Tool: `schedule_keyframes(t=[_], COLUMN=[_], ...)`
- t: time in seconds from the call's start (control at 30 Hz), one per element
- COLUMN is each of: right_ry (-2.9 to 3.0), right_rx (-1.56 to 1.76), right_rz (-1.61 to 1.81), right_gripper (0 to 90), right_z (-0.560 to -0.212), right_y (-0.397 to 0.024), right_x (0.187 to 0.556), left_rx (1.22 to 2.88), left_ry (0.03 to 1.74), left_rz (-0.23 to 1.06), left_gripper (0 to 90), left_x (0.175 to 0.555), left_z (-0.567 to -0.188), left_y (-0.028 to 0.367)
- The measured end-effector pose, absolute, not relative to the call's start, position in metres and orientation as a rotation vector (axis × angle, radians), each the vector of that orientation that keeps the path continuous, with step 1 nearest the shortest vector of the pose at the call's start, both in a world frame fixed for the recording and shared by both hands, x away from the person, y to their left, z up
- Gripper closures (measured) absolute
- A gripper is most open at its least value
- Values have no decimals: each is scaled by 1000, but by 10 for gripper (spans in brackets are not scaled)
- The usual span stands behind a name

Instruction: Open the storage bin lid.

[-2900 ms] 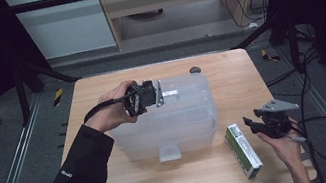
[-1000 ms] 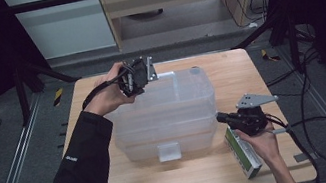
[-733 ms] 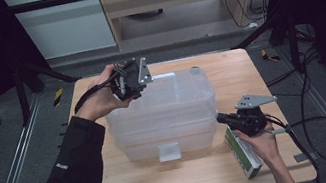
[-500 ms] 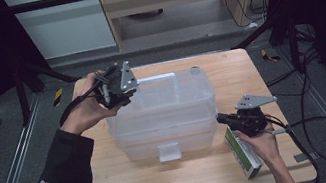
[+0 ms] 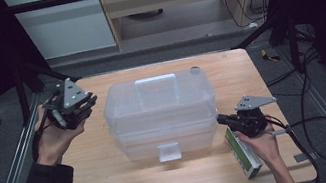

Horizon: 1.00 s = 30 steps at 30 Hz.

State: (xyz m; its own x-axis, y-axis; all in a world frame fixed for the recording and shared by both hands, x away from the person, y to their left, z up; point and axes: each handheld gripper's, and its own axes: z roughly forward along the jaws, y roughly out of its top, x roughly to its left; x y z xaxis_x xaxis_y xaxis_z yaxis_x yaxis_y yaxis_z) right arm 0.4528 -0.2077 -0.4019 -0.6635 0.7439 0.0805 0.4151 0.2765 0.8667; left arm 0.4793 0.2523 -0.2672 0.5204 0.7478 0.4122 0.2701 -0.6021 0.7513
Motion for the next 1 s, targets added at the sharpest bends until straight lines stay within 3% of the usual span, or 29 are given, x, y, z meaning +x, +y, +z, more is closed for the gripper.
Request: schedule_keyframes(t=[0.27, 0.6, 1.0], right_ry=[2210, 2211, 2210], right_rx=[1058, 1060, 1046], right_rz=[1346, 1333, 1333], right_gripper=[900, 900, 900], right_z=[-401, -402, -403], right_y=[-209, -208, -207], right_x=[453, 452, 452], left_rx=[1923, 1802, 1913], left_ry=[998, 1134, 1104], left_rz=[976, 862, 727], left_gripper=[891, 896, 896], left_x=[460, 445, 452], left_z=[-295, -356, -408], left_y=[296, 305, 284])
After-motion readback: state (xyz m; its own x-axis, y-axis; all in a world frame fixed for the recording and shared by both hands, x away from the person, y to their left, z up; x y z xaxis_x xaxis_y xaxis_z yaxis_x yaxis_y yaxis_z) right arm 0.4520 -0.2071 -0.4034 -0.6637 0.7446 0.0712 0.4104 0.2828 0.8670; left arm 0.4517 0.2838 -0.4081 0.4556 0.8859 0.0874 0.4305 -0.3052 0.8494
